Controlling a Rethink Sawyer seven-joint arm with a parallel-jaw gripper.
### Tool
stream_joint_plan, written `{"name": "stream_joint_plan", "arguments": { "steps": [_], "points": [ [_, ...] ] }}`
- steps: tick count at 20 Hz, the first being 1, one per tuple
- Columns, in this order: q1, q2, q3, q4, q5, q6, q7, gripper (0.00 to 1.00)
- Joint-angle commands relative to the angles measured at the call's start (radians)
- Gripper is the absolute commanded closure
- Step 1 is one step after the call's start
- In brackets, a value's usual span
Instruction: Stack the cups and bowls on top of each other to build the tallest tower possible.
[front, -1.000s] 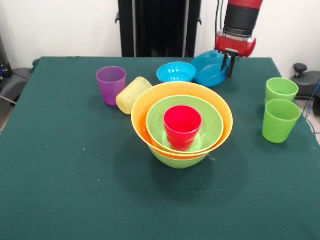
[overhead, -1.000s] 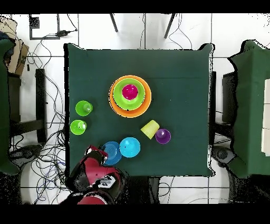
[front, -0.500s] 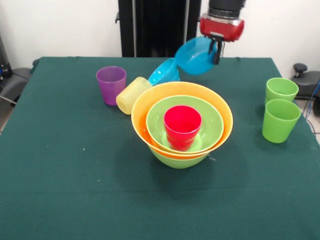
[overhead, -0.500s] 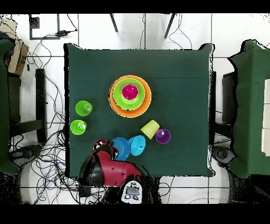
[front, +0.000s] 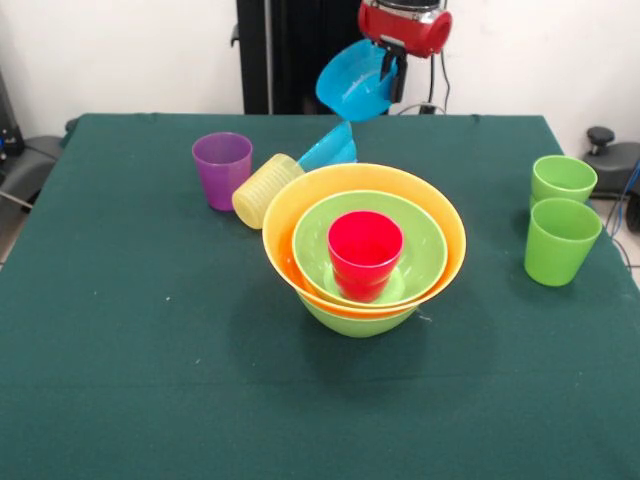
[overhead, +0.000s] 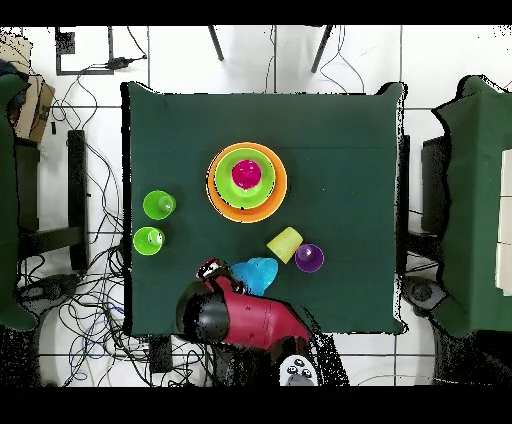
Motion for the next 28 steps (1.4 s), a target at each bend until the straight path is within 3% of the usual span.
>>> {"name": "stream_joint_plan", "arguments": {
  "steps": [1, 11, 24, 28],
  "points": [
    [-0.009, -0.070, 0.101, -0.152, -0.056, 0.274, -0.098, 1.00],
    [-0.004, -0.074, 0.122, -0.293, -0.091, 0.404, -0.108, 1.00],
    [0.056, -0.221, 0.183, -0.298, -0.123, 0.561, -0.159, 1.00],
    [0.087, -0.263, 0.152, -0.320, -0.172, 0.623, -0.157, 1.00]
  ]
}}
